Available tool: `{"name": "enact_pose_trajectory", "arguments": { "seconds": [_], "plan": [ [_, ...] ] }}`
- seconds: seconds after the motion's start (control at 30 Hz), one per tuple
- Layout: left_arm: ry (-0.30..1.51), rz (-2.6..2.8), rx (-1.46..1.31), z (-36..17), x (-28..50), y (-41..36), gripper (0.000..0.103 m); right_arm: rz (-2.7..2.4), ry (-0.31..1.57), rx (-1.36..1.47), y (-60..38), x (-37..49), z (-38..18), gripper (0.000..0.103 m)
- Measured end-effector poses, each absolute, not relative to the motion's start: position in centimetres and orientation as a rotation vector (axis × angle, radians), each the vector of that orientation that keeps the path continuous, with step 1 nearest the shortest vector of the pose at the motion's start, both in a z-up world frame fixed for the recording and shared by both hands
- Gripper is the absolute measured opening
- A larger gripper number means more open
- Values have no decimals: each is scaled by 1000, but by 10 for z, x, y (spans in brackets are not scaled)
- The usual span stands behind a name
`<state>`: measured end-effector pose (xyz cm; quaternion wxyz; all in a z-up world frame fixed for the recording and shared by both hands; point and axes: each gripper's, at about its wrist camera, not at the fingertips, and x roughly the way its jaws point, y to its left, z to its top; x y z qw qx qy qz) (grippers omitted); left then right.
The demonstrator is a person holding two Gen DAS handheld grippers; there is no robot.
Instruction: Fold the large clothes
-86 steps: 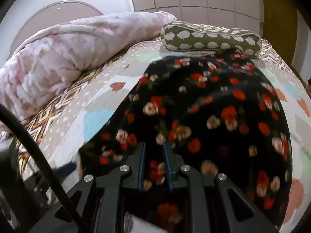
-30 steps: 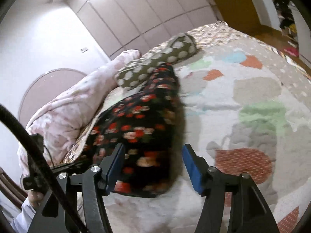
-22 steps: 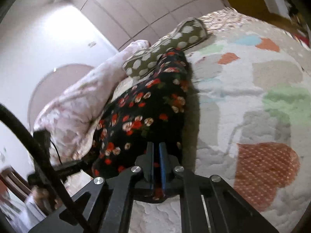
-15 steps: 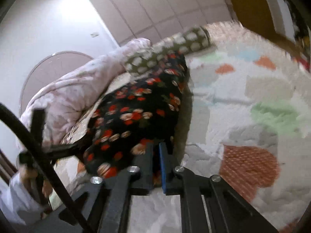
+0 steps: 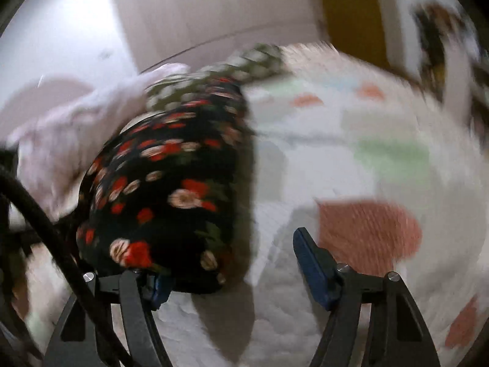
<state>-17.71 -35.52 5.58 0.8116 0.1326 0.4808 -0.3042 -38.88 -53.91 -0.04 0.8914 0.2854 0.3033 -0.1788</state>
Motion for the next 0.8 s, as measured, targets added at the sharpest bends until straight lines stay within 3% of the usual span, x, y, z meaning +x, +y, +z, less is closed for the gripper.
{"name": "enact_pose_trajectory", "arguments": {
  "seconds": [0.17,0.3,0.43,0.47,0.6,0.8],
  "plan": [
    [1027,-642,274,55,-174,-353,23,-371,581,620,-526,-403,10,67],
    [1028,-648,265,53,-172,-351,25,-360,540,558,-502,-414,27,67],
    [1030,-640,254,53,-172,-349,27,-364,613,457,-493,-386,23,67],
    [1030,-639,254,53,-172,-349,28,-384,626,481,-502,-384,17,62],
    [1029,-651,247,53,-173,-347,36,-359,599,744,-544,-398,-6,60],
    [1037,-655,189,56,-169,-338,34,-356,596,503,-499,-394,26,61]
  ]
}}
